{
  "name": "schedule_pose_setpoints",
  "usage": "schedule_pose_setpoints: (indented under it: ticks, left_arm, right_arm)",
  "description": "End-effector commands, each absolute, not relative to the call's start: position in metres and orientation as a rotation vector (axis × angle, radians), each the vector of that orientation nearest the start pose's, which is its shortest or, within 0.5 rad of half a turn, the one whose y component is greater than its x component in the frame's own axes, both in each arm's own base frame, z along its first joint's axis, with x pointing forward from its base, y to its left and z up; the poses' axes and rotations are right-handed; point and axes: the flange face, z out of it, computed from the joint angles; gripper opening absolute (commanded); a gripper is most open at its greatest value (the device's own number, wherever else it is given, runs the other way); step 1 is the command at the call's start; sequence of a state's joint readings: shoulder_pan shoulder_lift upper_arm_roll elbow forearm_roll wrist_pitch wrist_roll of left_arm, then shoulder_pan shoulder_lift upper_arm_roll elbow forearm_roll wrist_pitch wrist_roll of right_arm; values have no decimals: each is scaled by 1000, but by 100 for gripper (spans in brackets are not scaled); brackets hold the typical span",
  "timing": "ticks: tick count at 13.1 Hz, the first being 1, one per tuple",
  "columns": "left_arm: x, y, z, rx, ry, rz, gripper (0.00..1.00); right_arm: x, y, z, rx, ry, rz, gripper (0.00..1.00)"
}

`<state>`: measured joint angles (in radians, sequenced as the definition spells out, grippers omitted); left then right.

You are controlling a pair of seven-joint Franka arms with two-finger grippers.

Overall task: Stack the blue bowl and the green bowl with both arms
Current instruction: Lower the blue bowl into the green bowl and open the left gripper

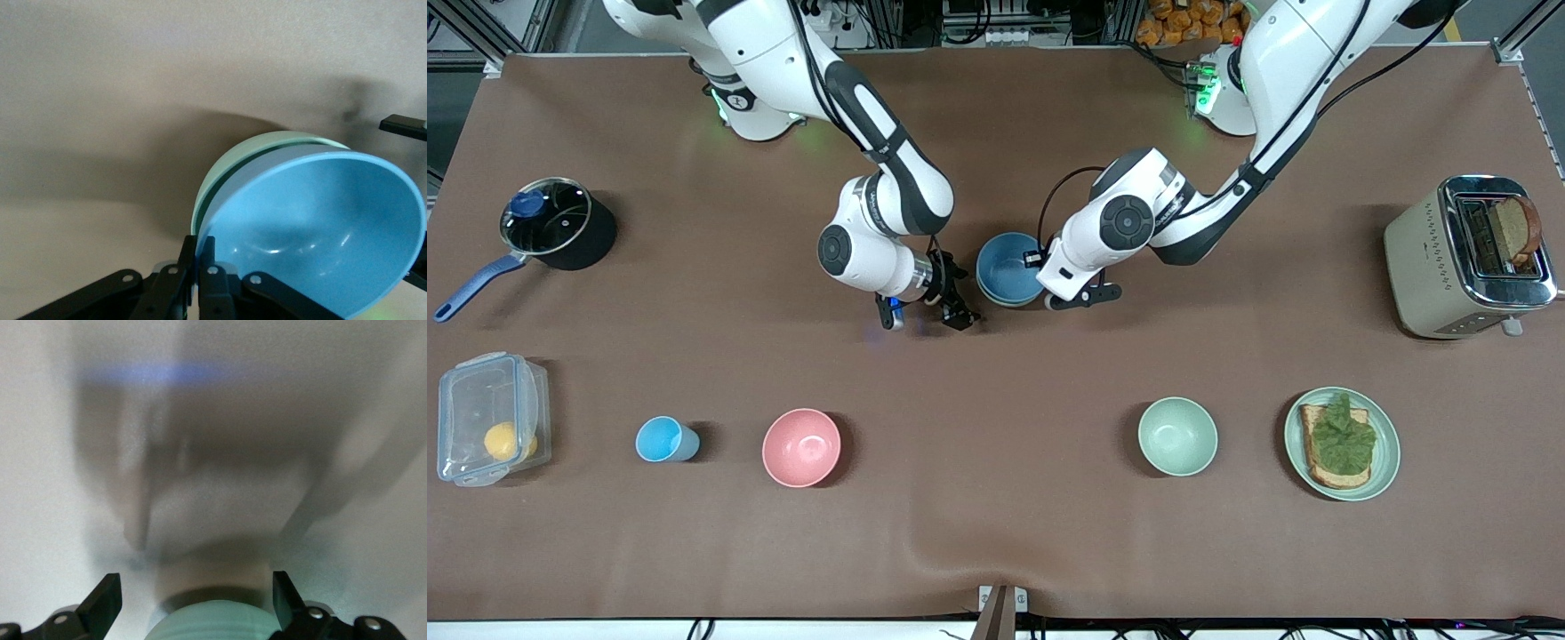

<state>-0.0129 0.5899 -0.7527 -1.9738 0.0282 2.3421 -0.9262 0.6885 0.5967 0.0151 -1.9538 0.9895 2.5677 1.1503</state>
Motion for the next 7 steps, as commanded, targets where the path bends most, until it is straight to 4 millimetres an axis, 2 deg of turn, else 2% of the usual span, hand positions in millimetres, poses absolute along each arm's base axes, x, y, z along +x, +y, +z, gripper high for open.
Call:
schedule_pose_setpoints:
  ticks: [1,3,4,5,6,7]
  left_arm:
    - [448,-410,227,-3277,-353,507,0]
    - [445,-415,223,-3267,-339,498,2]
    - [444,-417,221,-3257,-356,493,21]
    - [442,-419,220,-3251,-371,493,45]
    - [443,-419,222,-3250,-383,489,99]
    - [445,-418,225,-3251,-400,479,100]
  right_arm:
    - [475,383,165,-2178,1652,612,100]
    - [476,382,165,-2180,1650,609,100]
    - [475,383,163,-2190,1636,609,100]
    - [475,383,164,-2191,1633,608,100]
    - [475,382,164,-2190,1634,606,100]
    - [475,383,164,-2189,1634,608,100]
